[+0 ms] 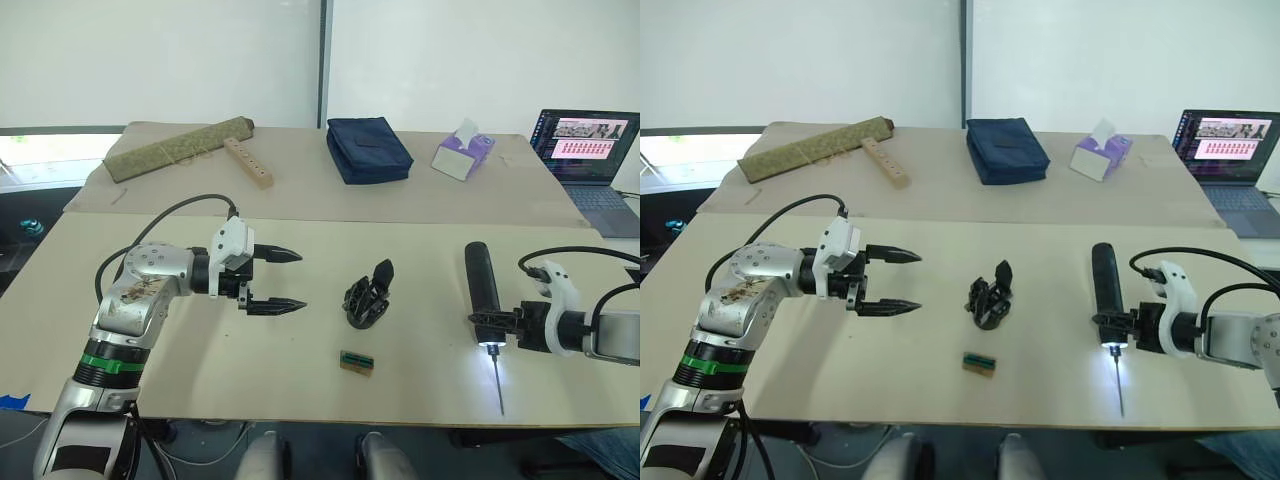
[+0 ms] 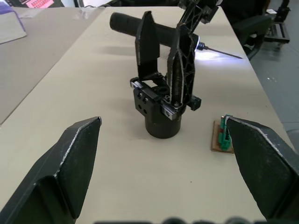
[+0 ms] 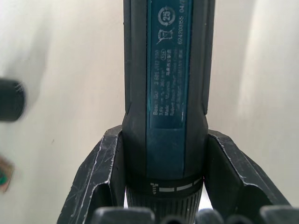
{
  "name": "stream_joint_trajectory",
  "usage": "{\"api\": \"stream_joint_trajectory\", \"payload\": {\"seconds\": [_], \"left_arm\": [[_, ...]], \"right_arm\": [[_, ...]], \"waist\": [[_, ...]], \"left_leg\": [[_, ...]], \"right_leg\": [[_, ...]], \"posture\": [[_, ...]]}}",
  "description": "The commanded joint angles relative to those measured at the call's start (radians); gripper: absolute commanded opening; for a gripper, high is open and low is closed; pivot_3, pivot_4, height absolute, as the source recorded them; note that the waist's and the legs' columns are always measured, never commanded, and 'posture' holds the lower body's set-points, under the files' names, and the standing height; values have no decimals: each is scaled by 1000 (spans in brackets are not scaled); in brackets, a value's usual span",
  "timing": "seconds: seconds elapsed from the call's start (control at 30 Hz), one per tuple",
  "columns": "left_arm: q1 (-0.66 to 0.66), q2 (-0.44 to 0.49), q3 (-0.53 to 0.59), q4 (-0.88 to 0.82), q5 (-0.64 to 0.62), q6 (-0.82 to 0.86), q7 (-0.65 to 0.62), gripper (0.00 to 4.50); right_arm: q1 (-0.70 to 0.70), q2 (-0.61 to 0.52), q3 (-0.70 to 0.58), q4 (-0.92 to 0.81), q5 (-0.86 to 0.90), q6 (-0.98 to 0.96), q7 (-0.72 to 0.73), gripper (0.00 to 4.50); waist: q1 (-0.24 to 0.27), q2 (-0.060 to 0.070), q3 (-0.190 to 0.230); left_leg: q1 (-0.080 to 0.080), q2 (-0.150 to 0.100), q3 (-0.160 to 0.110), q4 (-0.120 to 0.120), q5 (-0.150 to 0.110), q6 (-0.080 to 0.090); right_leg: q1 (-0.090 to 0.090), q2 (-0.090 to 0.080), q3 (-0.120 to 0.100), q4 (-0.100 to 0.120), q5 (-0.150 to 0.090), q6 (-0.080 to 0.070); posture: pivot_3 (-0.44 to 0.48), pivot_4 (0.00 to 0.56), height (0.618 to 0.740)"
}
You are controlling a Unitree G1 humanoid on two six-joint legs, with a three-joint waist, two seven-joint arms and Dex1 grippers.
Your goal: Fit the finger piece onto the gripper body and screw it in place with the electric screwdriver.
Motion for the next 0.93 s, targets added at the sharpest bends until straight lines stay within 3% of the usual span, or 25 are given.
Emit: {"api": "stream_joint_trajectory", "payload": {"seconds": [0.03, 0.2, 0.3, 0.4, 0.5, 0.57, 0.7, 0.83, 0.93], "left_arm": [[-27, -12, -6, -2, 3, -23, 16, 4500], [-51, -27, -20, 23, 2, -23, 17, 4500], [-62, -7, -25, 44, 1, -1, 3, 4500], [-60, 99, -46, 51, -11, 56, -120, 4500], [-74, 199, -31, 70, -53, 122, -223, 4500], [-90, 257, -19, 100, -71, 160, -278, 4500], [-102, 394, -50, 155, -110, 122, -307, 4500], [-123, 469, -75, 218, -155, 97, -307, 4500], [-118, 487, -81, 249, -177, 80, -307, 4500]], "right_arm": [[3, 15, -32, -16, -109, -46, 4, 2981], [49, 28, -81, -98, -172, -52, 47, 4441], [144, -33, -133, -250, -268, -169, 141, 4441], [300, -145, -281, -393, -369, -257, 297, 4441], [380, -167, -497, -449, -274, -166, 465, 4441], [424, -183, -628, -446, -231, -107, 600, 4441], [650, -220, -802, -379, -451, -276, 925, 4441], [716, -230, -857, -246, -610, -481, 1070, 4441], [722, -218, -846, -150, -741, -745, 1145, 4441]], "waist": [[4, 0, 0], [11, 0, 0], [15, 1, 0], [11, 4, 1], [2, 2, 1], [0, 1, 2], [5, -1, 2], [12, -1, 2], [12, -2, 3]], "left_leg": [[0, 0, 0, 1, 0, 0], [0, -1, 0, 2, 0, 0], [-1, 0, 0, 2, 0, 0], [-4, -1, 1, 1, 0, 0], [-2, 0, 1, 1, 0, 0], [1, 2, 0, 1, 0, 0], [2, 1, 0, 0, 0, 0], [2, 0, 1, 0, 0, 0], [2, 0, 2, 1, 0, 0]], "right_leg": [[0, 0, 0, 0, 0, 0], [1, -1, 1, -1, 1, 2], [0, 0, 0, -1, 1, 2], [-3, 0, 0, 0, 1, 3], [-2, 1, 0, 1, 0, 2], [0, 3, 0, 1, 0, 1], [1, 1, -1, 1, -3, 0], [1, -1, -1, 0, -4, 0], [1, -1, -1, 0, -8, 3]], "posture": [[0, 150, 738], [0, 150, 738], [0, 150, 738], [0, 150, 738], [0, 150, 738], [0, 150, 738], [0, 150, 738], [0, 150, 738], [0, 150, 738]]}}
